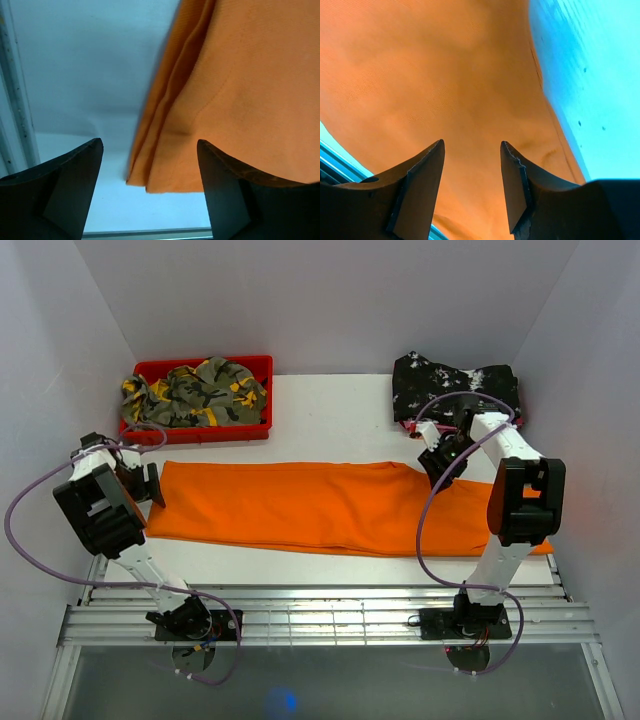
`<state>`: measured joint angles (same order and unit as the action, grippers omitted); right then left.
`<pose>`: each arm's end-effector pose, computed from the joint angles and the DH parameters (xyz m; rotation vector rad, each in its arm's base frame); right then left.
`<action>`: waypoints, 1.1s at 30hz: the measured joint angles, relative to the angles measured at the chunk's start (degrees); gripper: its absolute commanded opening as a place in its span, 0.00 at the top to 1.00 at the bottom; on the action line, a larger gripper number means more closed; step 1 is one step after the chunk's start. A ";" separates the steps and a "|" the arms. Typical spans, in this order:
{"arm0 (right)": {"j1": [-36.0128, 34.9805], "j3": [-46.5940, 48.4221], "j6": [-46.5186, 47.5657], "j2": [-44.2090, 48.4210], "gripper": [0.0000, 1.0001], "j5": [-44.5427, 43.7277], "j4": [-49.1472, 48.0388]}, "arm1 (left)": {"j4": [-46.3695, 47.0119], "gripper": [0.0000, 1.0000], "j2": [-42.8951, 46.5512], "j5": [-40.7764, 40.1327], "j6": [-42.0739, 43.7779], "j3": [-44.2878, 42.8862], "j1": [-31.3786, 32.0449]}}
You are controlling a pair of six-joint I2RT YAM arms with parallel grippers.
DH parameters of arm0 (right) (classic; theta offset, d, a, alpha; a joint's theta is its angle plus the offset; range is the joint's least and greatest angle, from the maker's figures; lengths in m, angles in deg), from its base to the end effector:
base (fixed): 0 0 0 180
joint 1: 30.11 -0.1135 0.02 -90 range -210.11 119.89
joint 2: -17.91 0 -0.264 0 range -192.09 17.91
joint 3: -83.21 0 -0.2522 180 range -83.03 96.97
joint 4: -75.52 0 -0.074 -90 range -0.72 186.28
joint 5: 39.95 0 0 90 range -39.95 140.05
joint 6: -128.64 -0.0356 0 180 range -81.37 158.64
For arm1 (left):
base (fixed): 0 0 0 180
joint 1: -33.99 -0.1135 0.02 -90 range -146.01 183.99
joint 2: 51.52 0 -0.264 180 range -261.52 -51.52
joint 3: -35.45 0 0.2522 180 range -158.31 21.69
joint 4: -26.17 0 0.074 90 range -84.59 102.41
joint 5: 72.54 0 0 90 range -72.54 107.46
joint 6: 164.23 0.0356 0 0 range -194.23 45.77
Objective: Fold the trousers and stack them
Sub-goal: Fold the trousers
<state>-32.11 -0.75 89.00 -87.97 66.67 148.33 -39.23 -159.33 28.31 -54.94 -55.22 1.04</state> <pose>0.3540 0.0226 0.2171 -1.2996 2.5821 0.3091 0.3023 0.1879 0.1825 -0.3312 2.9185 -0.1661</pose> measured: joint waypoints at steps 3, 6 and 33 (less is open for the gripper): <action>2.23 -0.11 0.07 0.00 0.45 -0.68 0.72 | 1.68 0.21 -2.23 0.39 0.44 0.68 0.04; 3.82 -0.55 0.13 0.02 0.45 -1.60 1.05 | 2.89 0.26 -2.03 1.11 0.79 1.27 0.46; 6.97 0.20 0.66 0.04 0.46 -2.19 4.17 | -4.94 1.00 0.07 5.81 -0.39 -12.46 -7.32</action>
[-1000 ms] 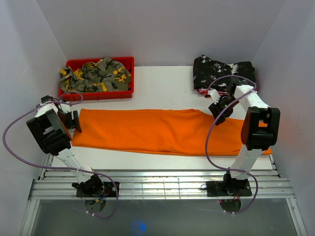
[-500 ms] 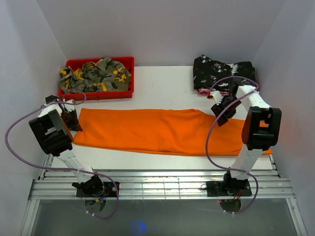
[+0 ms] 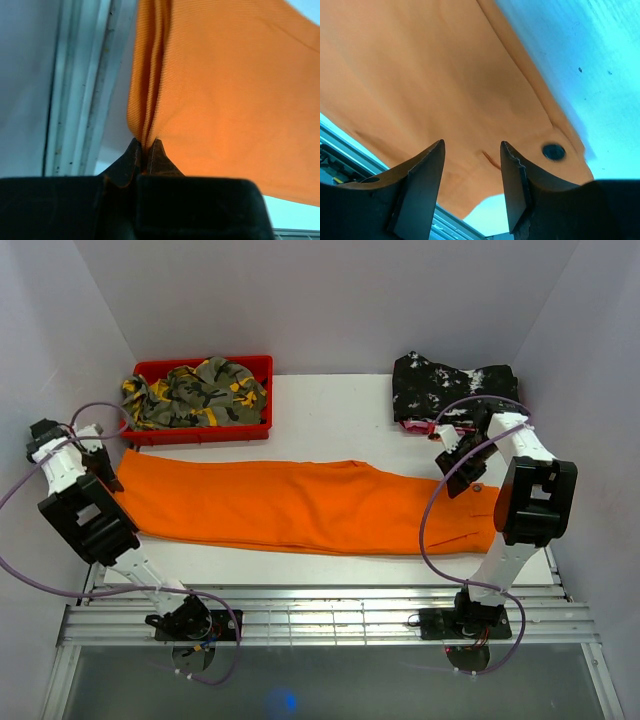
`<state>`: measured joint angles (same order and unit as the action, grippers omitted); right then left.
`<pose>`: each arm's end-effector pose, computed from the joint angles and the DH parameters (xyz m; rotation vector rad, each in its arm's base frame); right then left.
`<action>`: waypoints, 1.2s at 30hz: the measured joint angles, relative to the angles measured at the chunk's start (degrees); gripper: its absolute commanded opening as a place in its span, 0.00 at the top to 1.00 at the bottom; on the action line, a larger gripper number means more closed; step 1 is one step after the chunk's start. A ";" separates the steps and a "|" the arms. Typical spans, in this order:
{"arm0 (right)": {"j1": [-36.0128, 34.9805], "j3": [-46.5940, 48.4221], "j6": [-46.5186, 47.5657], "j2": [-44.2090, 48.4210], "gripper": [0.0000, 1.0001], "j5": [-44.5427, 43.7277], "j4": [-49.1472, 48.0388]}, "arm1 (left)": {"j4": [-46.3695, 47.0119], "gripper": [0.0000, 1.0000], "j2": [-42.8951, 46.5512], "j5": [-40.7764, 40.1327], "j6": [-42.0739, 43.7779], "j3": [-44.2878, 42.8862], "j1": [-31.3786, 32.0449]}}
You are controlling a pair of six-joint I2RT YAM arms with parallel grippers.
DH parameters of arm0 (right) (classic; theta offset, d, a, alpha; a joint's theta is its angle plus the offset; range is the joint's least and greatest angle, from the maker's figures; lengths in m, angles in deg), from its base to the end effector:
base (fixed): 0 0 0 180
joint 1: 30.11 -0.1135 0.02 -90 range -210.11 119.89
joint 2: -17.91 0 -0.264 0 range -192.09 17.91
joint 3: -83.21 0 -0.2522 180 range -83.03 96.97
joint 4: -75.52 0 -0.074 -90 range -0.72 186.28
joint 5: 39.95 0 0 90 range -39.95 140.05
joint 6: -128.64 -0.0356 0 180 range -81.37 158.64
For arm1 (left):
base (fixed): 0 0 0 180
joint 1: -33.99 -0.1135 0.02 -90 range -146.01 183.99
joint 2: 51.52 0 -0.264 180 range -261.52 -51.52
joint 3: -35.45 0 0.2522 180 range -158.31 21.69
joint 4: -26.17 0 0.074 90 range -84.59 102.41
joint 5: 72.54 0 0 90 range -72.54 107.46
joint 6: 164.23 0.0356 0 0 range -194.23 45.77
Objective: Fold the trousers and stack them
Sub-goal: Fold the trousers
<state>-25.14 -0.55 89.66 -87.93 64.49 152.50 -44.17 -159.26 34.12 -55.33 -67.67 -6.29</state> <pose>0.3467 -0.0212 0.2171 -1.1669 2.7171 0.2893 0.2964 0.2378 0.2402 -0.4606 2.7285 -0.1719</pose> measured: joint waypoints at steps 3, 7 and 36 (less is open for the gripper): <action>1.51 1.62 -0.02 -0.02 0.46 1.16 1.84 | -3.34 1.00 1.99 1.22 1.86 -4.24 0.31; 4.44 4.42 0.02 -0.07 0.46 2.78 4.28 | -7.15 1.00 6.36 4.61 2.12 -6.75 6.19; 16.79 1.99 4.52 -2.19 0.45 0.07 9.88 | 20.52 1.00 5.31 4.28 -47.30 12.09 67.71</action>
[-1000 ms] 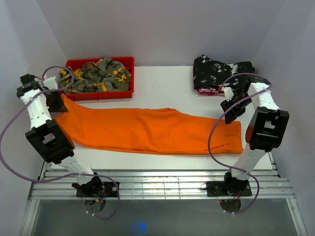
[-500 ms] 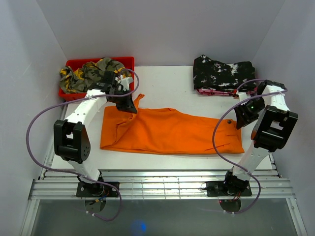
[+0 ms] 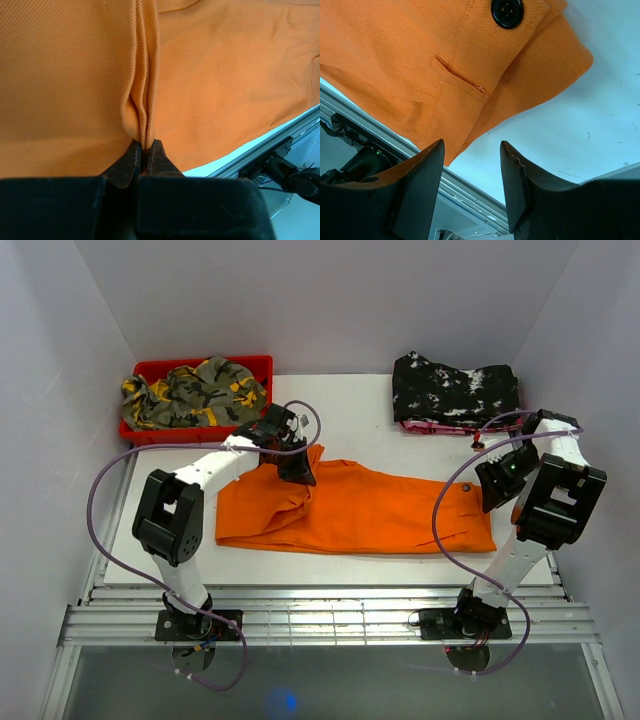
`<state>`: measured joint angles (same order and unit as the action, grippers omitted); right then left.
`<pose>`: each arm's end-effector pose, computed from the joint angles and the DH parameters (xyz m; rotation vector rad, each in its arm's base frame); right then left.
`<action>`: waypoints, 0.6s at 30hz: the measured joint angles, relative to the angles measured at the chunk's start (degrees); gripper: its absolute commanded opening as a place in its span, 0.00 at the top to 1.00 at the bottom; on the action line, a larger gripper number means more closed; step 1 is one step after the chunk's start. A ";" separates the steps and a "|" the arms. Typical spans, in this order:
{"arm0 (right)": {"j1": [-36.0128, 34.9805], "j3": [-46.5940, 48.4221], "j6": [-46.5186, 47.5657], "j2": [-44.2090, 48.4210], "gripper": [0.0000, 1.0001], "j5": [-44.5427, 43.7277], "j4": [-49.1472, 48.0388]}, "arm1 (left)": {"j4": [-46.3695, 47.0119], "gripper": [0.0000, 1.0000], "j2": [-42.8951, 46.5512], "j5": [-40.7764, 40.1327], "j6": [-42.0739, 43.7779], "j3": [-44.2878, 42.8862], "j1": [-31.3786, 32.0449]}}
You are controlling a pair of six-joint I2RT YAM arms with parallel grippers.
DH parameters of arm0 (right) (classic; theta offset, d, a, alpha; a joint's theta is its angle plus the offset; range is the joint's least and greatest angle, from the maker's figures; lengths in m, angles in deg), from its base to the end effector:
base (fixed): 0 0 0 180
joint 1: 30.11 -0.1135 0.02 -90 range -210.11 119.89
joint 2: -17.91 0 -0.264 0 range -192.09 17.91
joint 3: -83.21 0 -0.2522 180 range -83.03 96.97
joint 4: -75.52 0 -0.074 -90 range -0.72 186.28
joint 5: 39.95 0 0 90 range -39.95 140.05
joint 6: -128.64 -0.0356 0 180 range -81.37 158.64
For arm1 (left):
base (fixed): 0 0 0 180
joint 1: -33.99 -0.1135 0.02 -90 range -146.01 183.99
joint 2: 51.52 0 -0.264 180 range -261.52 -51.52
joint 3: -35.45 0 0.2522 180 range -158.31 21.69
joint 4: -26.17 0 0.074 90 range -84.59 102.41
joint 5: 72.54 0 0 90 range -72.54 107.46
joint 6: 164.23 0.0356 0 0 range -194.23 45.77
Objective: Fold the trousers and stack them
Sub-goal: Fold the trousers
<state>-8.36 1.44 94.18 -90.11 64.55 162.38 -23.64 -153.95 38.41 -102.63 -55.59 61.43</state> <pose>0.3169 -0.1168 0.2139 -0.8637 2.9212 0.4132 0.3276 -0.1844 0.2275 0.1080 2.7626 -0.7832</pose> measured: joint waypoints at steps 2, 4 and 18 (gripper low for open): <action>0.00 -0.72 0.04 0.00 0.45 0.00 0.07 | 1.20 1.00 -0.11 -0.52 -1.16 0.02 1.20; 0.02 -1.01 0.04 0.00 0.45 0.02 0.11 | 2.40 1.00 -0.13 -0.90 -2.23 0.04 2.32; 0.02 -2.95 0.02 0.09 0.43 0.68 -0.52 | 5.60 1.00 -1.38 -2.47 -6.25 0.09 11.02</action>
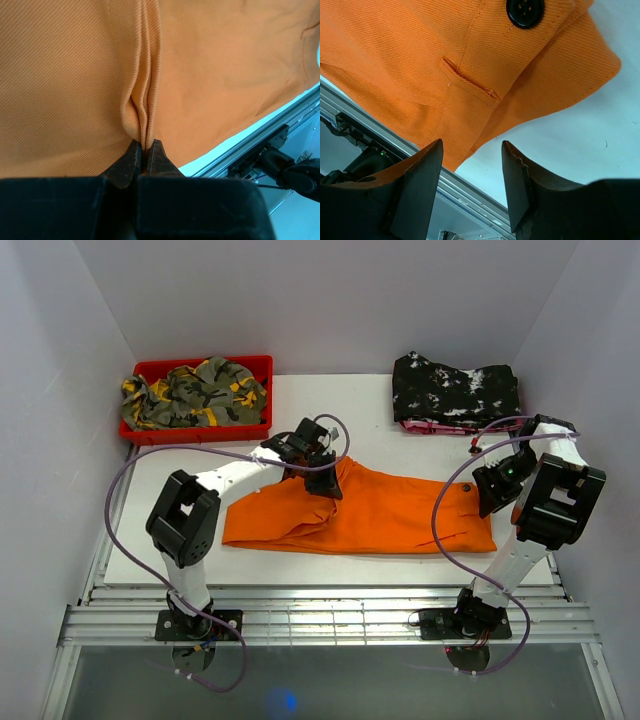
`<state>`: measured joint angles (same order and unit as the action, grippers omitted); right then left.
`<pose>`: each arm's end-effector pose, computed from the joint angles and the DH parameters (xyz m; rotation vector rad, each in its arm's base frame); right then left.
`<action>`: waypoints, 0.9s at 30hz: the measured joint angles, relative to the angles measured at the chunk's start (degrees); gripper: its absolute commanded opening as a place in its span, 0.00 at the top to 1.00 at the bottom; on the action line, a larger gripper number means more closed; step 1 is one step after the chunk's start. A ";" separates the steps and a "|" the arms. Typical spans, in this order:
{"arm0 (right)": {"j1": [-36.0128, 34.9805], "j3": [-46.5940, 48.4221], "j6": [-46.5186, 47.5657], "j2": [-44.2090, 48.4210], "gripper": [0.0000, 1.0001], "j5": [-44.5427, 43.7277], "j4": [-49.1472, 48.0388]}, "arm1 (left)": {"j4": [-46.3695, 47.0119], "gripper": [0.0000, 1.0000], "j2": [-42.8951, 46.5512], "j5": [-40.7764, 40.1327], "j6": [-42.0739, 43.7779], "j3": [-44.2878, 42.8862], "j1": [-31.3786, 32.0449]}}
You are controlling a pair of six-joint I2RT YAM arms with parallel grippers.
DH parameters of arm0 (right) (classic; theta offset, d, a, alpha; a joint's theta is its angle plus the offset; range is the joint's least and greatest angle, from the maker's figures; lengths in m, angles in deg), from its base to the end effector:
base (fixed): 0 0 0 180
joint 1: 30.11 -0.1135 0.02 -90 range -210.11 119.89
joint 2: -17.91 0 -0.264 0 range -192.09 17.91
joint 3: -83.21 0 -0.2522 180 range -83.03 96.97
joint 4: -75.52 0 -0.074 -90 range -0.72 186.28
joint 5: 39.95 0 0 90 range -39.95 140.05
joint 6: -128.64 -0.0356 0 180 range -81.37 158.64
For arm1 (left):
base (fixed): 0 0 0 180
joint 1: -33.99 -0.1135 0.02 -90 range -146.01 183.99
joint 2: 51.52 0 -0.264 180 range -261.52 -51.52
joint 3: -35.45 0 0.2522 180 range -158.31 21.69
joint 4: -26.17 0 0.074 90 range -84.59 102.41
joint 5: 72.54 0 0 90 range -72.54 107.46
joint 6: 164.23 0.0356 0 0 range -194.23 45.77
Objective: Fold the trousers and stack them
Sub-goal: Fold the trousers
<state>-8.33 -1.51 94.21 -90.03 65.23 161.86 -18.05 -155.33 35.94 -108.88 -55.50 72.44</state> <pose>0.3103 -0.1139 0.2024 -0.8593 2.9397 0.4692 0.2964 -0.2498 0.2233 0.2229 2.7398 -0.8419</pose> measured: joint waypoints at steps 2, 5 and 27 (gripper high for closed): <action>0.00 -0.66 0.00 0.02 0.43 0.04 -0.33 | 0.48 0.98 -1.38 -0.22 -0.61 0.00 0.39; 0.00 -1.20 0.00 0.11 0.42 0.17 -0.48 | 1.01 0.85 -4.28 -0.33 -1.46 -0.22 0.72; 3.52 2.99 -1.05 0.63 0.46 2.89 0.52 | -11.52 0.02 16.00 14.53 30.88 4.57 -44.78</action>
<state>-4.81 1.48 93.16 -89.39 68.12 162.38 -29.57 -139.33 50.47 -78.00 -50.93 27.66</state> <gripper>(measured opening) 0.564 0.977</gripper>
